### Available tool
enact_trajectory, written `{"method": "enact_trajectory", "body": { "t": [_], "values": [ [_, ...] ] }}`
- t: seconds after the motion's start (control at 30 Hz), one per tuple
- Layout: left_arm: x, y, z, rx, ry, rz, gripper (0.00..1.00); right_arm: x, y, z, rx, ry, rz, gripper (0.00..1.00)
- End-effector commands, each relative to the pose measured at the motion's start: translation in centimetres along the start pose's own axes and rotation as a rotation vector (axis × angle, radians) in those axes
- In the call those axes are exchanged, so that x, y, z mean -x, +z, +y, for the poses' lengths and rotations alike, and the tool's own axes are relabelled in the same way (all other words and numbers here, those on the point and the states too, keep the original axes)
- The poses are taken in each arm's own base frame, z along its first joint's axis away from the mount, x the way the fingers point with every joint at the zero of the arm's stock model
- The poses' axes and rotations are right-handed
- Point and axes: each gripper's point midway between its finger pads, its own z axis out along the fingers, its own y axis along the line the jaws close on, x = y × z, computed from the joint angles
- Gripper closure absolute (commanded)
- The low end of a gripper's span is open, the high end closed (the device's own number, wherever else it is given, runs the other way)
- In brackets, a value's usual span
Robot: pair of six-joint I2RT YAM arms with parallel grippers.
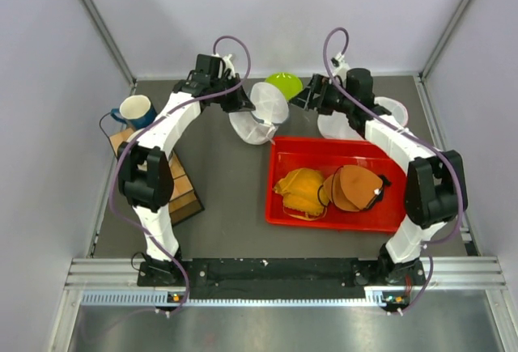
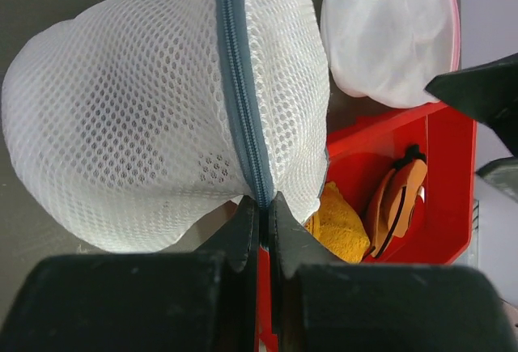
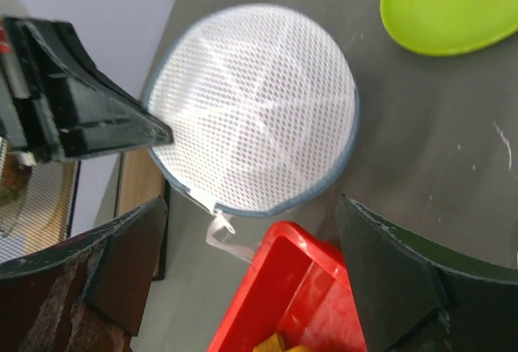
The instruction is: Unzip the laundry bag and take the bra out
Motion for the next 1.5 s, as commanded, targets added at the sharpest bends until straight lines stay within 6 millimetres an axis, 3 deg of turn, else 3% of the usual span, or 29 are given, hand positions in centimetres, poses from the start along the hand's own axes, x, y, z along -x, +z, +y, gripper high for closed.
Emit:
{"method": "enact_trajectory", "body": {
  "t": [0.0, 0.07, 0.1, 0.17, 0.2, 0.3, 0.43, 0.77, 0.93, 1.03, 1.3, 1.47],
  "values": [
    [2.8, -2.2, -2.7, -0.07, 0.079, -0.079, 1.0, -1.4, 0.2, 0.2, -0.04, -0.123, 0.053, 0.19],
    [2.7, -2.4, -2.6, -0.068, 0.055, -0.077, 1.0, -2.8, -0.1, 1.2, -0.037, -0.175, 0.065, 0.26],
    [2.8, -2.5, -2.6, -0.067, 0.049, -0.081, 1.0, -3.3, -0.2, 1.6, -0.029, -0.205, 0.072, 0.37],
    [2.7, -2.7, -2.9, -0.08, 0.041, -0.084, 1.0, -5.1, -0.2, 2.2, -0.006, -0.206, 0.108, 0.43],
    [2.8, -2.7, -3.0, -0.085, 0.04, -0.086, 1.0, -5.5, -0.2, 2.5, 0.013, -0.201, 0.111, 0.51],
    [2.8, -2.9, -3.2, -0.092, 0.034, -0.087, 1.0, -7.2, 0.1, 3.9, 0.087, -0.196, 0.158, 0.55],
    [2.9, -3.0, -3.5, -0.102, 0.036, -0.089, 1.0, -8.8, 1.0, 5.1, 0.145, -0.195, 0.213, 0.52],
    [2.6, -3.2, -3.7, -0.114, 0.033, -0.079, 1.0, -9.2, 3.1, 5.6, 0.217, -0.139, 0.248, 0.56],
    [2.4, -3.3, -3.8, -0.119, 0.039, -0.075, 1.0, -8.7, 3.3, 5.7, 0.212, -0.129, 0.227, 0.61],
    [2.5, -3.3, -3.8, -0.116, 0.039, -0.078, 1.0, -8.5, 3.3, 5.6, 0.202, -0.131, 0.215, 0.69],
    [2.6, -3.4, -4.1, -0.129, 0.045, -0.074, 1.0, -8.0, 3.6, 5.3, 0.196, -0.117, 0.2, 0.71],
    [2.6, -3.4, -4.1, -0.134, 0.048, -0.074, 1.0, -7.7, 3.6, 4.8, 0.165, -0.108, 0.177, 1.0]
  ]
}}
